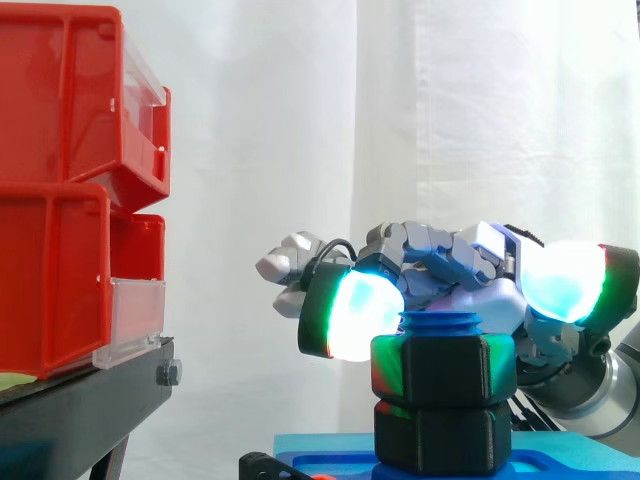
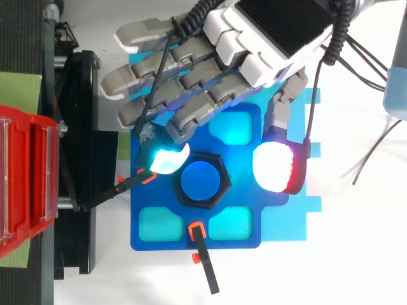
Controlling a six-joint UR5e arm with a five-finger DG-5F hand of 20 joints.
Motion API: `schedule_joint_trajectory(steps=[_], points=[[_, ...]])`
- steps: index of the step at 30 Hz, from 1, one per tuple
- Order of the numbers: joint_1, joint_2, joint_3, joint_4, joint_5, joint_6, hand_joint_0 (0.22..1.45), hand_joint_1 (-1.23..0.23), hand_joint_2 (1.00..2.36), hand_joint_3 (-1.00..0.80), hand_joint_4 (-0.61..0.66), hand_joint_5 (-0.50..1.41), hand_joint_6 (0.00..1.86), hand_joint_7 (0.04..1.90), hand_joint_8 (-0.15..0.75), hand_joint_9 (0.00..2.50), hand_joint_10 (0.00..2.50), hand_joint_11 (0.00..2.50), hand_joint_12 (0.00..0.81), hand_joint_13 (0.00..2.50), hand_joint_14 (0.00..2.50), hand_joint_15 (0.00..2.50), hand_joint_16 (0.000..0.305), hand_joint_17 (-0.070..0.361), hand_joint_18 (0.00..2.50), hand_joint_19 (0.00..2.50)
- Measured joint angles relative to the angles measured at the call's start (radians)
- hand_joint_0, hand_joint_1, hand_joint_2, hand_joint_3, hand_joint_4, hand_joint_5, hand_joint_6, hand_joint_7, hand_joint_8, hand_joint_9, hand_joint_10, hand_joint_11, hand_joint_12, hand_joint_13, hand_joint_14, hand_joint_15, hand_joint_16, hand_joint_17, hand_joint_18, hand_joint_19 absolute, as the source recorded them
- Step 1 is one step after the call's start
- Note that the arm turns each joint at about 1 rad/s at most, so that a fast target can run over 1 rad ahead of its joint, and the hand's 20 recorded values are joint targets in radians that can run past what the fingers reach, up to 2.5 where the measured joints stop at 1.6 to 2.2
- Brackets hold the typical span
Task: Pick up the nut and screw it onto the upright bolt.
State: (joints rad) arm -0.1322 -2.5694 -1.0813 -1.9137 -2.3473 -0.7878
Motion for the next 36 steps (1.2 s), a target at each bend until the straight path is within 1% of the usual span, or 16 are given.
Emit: schedule_joint_trajectory(steps=[9, 17, 21, 22, 23, 24, 25, 27, 28, 29, 30, 32, 33, 34, 35, 36], points=[[-0.01, 0.0, -0.007, 0.002, -0.005, -0.001, 0.47, -0.23, 1.0, -0.5, 0.26, -0.05, 0.5, 1.27, 0.266, 0.63, 0.0, 0.0, 0.303, 0.27, 0.0, 0.0, 0.036, 0.08, 0.0, 0.0], [-0.018, 0.0, -0.008, 0.002, -0.011, 0.0, 0.48, -0.25, 1.0, -0.5, 0.22, -0.01, 0.51, 1.43, 0.272, 0.72, 0.0, 0.0, 0.287, 0.34, 0.0, 0.0, 0.032, 0.073, 0.0, 0.0], [-0.02, 0.0, -0.007, 0.002, -0.012, 0.001, 0.48, -0.26, 1.0, -0.5, 0.18, 0.0, 0.56, 1.35, 0.273, 0.79, 0.0, 0.0, 0.274, 0.4, 0.0, 0.0, 0.03, 0.067, 0.05, 0.0], [-0.02, 0.0, -0.007, 0.002, -0.013, 0.001, 0.48, -0.26, 1.0, -0.5, 0.16, 0.01, 0.58, 1.32, 0.274, 0.85, 0.0, 0.0, 0.268, 0.44, 0.0, 0.0, 0.029, 0.065, 0.09, 0.0], [-0.021, 0.0, -0.006, 0.002, -0.014, 0.002, 0.48, -0.26, 1.0, -0.5, 0.13, 0.02, 0.58, 1.34, 0.27, 0.9, 0.0, 0.0, 0.258, 0.49, 0.0, 0.0, 0.026, 0.059, 0.14, 0.0], [-0.021, 0.0, -0.005, 0.002, -0.015, 0.002, 0.48, -0.26, 1.0, -0.5, 0.12, 0.03, 0.59, 1.33, 0.269, 0.93, 0.0, 0.0, 0.254, 0.5, 0.0, 0.0, 0.026, 0.057, 0.16, 0.0], [-0.022, 0.0, -0.003, 0.002, -0.016, 0.002, 0.48, -0.26, 1.0, -0.5, 0.11, 0.03, 0.59, 1.3, 0.267, 1.01, 0.0, 0.0, 0.235, 0.56, 0.0, 0.0, 0.023, 0.051, 0.25, 0.0], [-0.022, 0.0, 0.003, 0.002, -0.021, 0.004, 0.48, -0.25, 1.0, -0.5, 0.1, 0.04, 0.59, 1.3, 0.269, 1.05, 0.0, 0.0, 0.232, 0.59, 0.0, 0.0, 0.022, 0.05, 0.27, 0.0], [-0.023, 0.0, 0.006, 0.002, -0.023, 0.005, 0.47, -0.23, 1.0, -0.5, 0.11, 0.04, 0.57, 1.35, 0.27, 1.05, 0.0, 0.0, 0.233, 0.59, 0.0, 0.0, 0.022, 0.05, 0.27, 0.0], [-0.023, 0.0, 0.012, 0.001, -0.027, 0.007, 0.47, -0.21, 1.0, -0.5, 0.15, 0.03, 0.51, 1.45, 0.267, 0.98, 0.0, 0.0, 0.246, 0.55, 0.0, 0.0, 0.025, 0.057, 0.21, 0.0], [-0.024, 0.0, 0.017, 0.0, -0.031, 0.01, 0.46, -0.18, 1.0, -0.5, 0.17, 0.02, 0.5, 1.42, 0.271, 0.97, 0.0, 0.0, 0.253, 0.53, 0.0, 0.0, 0.026, 0.059, 0.19, 0.0], [-0.026, 0.0, 0.032, -0.002, -0.042, 0.016, 0.45, -0.13, 1.0, -0.5, 0.26, -0.06, 0.5, 1.12, 0.267, 0.82, 0.0, 0.0, 0.288, 0.44, 0.0, 0.0, 0.032, 0.072, 0.09, 0.0], [-0.026, 0.0, 0.041, -0.003, -0.049, 0.019, 0.45, -0.12, 1.0, -0.5, 0.27, -0.08, 0.5, 1.07, 0.263, 0.79, 0.0, 0.0, 0.291, 0.41, 0.0, 0.0, 0.032, 0.072, 0.09, 0.0], [-0.027, 0.0, 0.053, -0.004, -0.058, 0.024, 0.45, -0.12, 1.0, -0.5, 0.27, -0.11, 0.5, 0.95, 0.256, 0.72, 0.0, 0.0, 0.305, 0.36, 0.0, 0.0, 0.034, 0.077, 0.04, 0.0], [-0.028, 0.0, 0.067, -0.006, -0.068, 0.029, 0.44, -0.11, 1.0, -0.5, 0.24, -0.13, 0.5, 0.85, 0.249, 0.65, 0.0, 0.0, 0.312, 0.33, 0.0, 0.0, 0.037, 0.082, 0.0, 0.0], [-0.028, 0.0, 0.077, -0.006, -0.074, 0.033, 0.44, -0.1, 1.0, -0.5, 0.24, -0.14, 0.5, 0.83, 0.244, 0.62, 0.0, 0.0, 0.312, 0.31, 0.0, 0.0, 0.038, 0.084, 0.0, 0.0]])
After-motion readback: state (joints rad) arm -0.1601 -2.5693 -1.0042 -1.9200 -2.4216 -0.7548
